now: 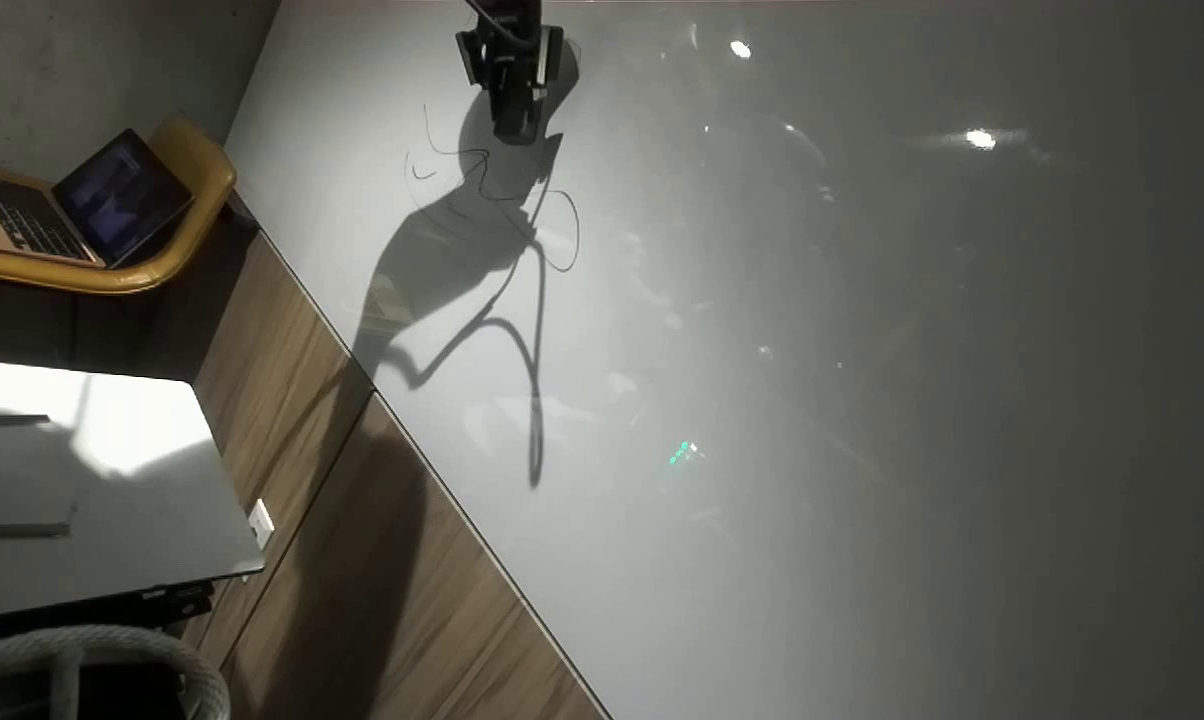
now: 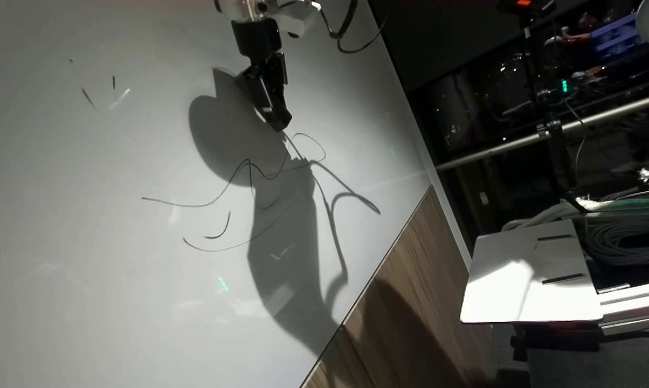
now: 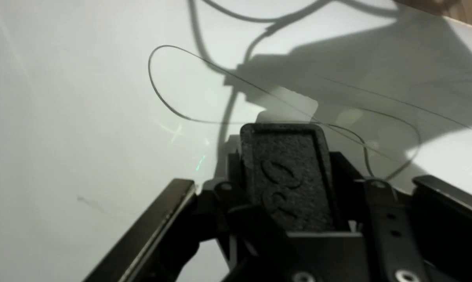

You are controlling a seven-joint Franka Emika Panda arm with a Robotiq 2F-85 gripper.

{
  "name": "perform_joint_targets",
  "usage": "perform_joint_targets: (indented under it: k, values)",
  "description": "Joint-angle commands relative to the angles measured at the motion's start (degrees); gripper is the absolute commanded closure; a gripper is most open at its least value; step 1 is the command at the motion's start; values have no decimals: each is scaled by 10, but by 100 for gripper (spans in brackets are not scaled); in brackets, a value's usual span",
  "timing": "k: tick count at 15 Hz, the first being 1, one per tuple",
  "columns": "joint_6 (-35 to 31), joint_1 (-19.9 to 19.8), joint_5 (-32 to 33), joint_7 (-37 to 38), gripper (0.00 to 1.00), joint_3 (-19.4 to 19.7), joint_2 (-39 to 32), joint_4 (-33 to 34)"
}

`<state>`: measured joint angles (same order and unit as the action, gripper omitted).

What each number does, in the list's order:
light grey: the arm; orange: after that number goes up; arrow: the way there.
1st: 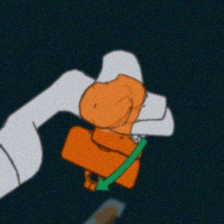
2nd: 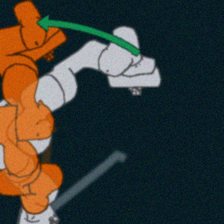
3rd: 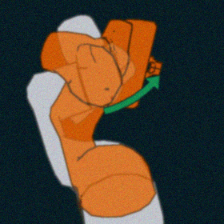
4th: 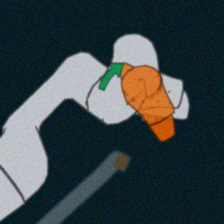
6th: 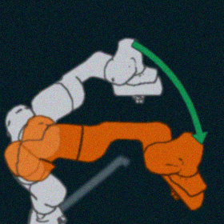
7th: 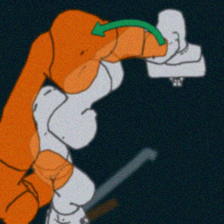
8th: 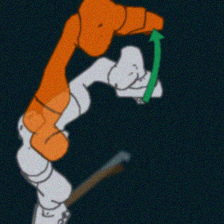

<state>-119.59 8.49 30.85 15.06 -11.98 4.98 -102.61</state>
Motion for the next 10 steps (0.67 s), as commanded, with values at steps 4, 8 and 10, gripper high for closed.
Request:
perform_joint_targets:
  k: [4, 8, 10]
  values:
    - [95, 36, 36, 3, 69, -44, -23, 97]
    - [121, 66, 57, 18, 69, -70, -71, 143]
    - [138, 86, 75, 24, 69, -78, -102, 174]
